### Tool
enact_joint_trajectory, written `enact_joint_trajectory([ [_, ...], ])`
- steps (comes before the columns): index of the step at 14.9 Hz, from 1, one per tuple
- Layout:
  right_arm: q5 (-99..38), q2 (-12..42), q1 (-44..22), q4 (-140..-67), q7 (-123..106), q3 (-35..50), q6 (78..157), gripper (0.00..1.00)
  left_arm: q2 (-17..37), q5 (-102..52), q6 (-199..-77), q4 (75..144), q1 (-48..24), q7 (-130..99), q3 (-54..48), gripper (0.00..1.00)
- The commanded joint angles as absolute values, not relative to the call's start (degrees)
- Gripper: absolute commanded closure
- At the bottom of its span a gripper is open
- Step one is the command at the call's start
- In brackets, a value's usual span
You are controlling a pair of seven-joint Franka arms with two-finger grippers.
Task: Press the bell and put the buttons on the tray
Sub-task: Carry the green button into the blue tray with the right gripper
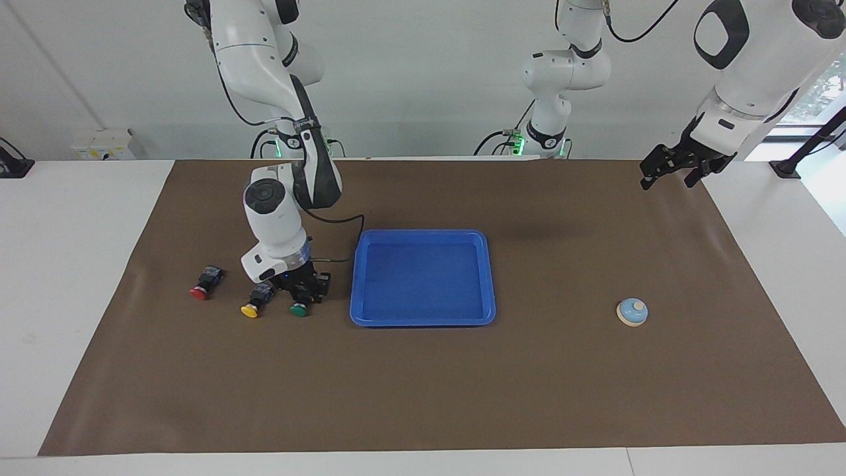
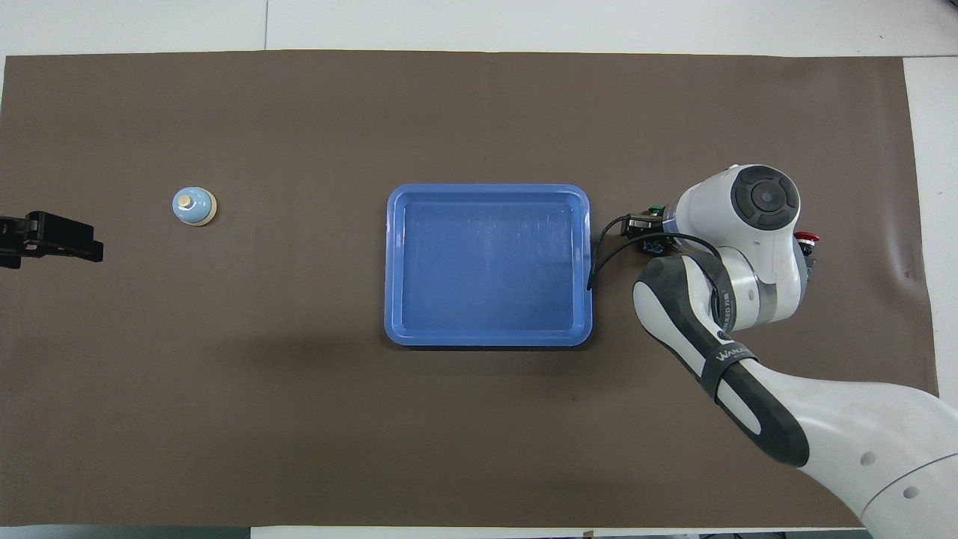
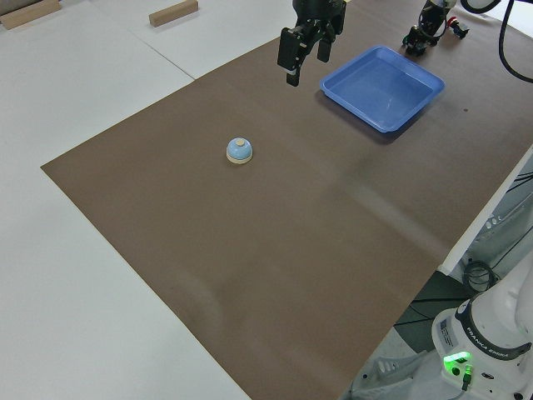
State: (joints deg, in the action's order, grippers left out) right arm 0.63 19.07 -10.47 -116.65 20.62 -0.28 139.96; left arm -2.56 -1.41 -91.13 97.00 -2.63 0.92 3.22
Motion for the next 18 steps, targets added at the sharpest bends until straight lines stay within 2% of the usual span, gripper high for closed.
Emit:
enact_joint_trajectory([
  [1, 1.2, 18.1, -10.5, -117.2, 21.7, -0.2, 140.2, 0.95, -2.9, -1.5, -90.4, 96.7, -2.6, 0.8, 3.3, 0.0],
  [2, 1.2, 17.9, -10.5, -117.2, 21.8, -0.2, 139.8, 1.0, -2.9, -1.5, -90.4, 96.7, -2.6, 0.7, 3.3, 0.0],
  [4, 1.2, 17.6, -10.5, -115.8, 21.6, -0.2, 138.3, 1.0, -2.9, -1.5, -90.4, 96.7, -2.6, 0.7, 3.3, 0.0],
  [6, 1.0, 17.1, -10.9, -111.6, 21.6, -0.1, 132.8, 1.0, -2.9, -1.5, -90.5, 96.7, -2.6, 0.7, 3.3, 0.0],
  [10, 0.0, 17.1, -17.2, -102.5, 26.3, 0.1, 121.9, 1.0, -2.9, -1.5, -90.4, 96.7, -2.6, 0.8, 3.3, 0.0],
  [14, -0.8, 17.1, -24.4, -103.4, 33.4, 0.3, 123.7, 1.0, -2.9, -1.5, -90.4, 96.7, -2.6, 0.8, 3.3, 0.0],
  [18, -0.8, 18.4, -27.4, -109.2, 33.7, 0.3, 132.3, 1.0, -2.9, -1.5, -90.5, 96.7, -2.6, 0.7, 3.3, 0.0],
])
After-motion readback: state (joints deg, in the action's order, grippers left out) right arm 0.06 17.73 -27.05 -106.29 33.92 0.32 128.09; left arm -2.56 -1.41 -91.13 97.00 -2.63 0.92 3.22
